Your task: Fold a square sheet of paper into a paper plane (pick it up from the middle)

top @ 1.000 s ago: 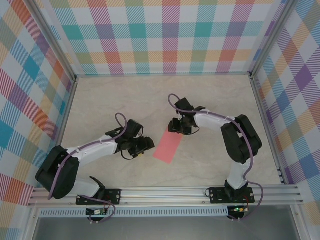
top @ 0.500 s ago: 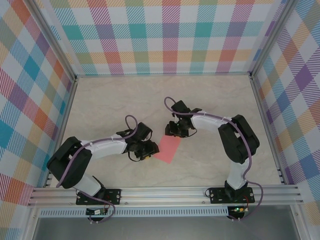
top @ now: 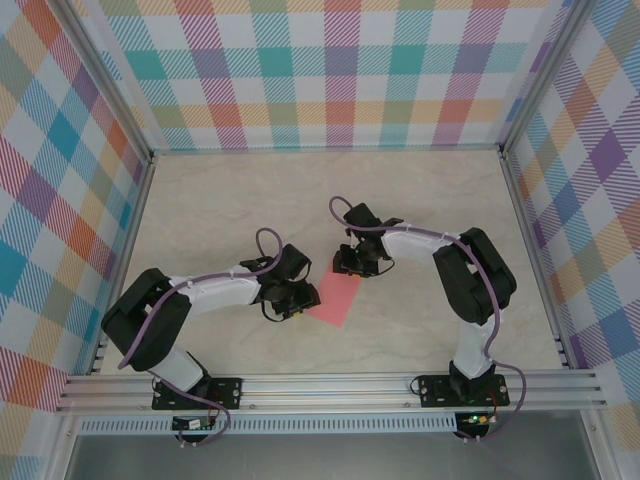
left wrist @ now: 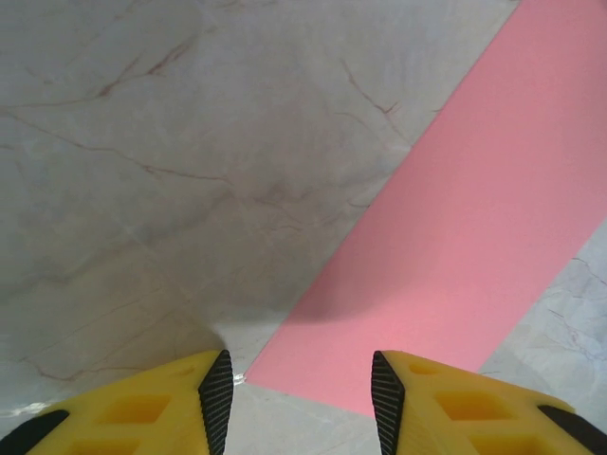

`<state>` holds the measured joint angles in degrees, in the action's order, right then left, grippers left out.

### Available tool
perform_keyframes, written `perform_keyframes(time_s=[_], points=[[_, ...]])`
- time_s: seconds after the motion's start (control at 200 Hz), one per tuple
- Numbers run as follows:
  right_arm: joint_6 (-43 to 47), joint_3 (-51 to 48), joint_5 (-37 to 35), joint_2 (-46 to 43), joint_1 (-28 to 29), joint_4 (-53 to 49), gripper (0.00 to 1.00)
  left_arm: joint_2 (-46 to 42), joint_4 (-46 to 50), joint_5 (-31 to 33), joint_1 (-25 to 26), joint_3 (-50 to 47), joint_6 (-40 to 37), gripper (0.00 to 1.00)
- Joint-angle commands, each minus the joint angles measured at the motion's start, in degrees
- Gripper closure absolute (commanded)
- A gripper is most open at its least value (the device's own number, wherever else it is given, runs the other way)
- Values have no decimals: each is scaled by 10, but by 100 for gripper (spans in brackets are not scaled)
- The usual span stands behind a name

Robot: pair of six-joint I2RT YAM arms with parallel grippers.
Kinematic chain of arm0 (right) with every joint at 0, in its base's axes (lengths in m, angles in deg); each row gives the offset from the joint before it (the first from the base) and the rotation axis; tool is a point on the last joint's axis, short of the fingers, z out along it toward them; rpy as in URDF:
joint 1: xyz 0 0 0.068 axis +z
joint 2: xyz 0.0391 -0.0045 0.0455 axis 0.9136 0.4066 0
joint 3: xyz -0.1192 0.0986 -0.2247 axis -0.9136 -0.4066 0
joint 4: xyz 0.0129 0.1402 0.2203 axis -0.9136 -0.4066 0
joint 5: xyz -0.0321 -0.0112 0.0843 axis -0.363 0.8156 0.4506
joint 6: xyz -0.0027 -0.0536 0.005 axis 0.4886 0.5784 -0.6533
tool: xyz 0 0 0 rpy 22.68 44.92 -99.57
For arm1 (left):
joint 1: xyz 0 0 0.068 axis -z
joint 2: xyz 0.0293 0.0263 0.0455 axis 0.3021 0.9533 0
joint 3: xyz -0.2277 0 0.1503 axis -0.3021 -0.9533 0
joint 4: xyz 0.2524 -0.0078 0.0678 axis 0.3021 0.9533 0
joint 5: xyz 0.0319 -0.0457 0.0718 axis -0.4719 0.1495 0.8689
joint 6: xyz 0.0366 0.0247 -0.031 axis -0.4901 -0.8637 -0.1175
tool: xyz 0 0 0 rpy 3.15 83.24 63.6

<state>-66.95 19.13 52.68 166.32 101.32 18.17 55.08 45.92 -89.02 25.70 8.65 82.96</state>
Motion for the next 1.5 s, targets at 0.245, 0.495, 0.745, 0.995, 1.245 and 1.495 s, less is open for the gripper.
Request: perform_keyframes(time_s=[0.245, 0.495, 0.745, 0.995, 1.245, 1.495], points=[[8, -28, -12, 34, 2, -17, 59, 38, 15, -7, 21, 37, -4, 58], [5, -29, -14, 36, 2, -18, 59, 37, 32, 7, 27, 46, -7, 67], [3, -29, -15, 39, 2, -19, 59, 22, 49, 24, 29, 48, -10, 68], [4, -30, -14, 41, 2, -18, 59, 35, 47, 31, 30, 56, -15, 68], [3, -33, -13, 42, 2, -17, 59, 59, 39, 28, 30, 76, -23, 68], [4, -35, -13, 43, 2, -16, 59, 79, 25, 16, 36, 82, -23, 65]])
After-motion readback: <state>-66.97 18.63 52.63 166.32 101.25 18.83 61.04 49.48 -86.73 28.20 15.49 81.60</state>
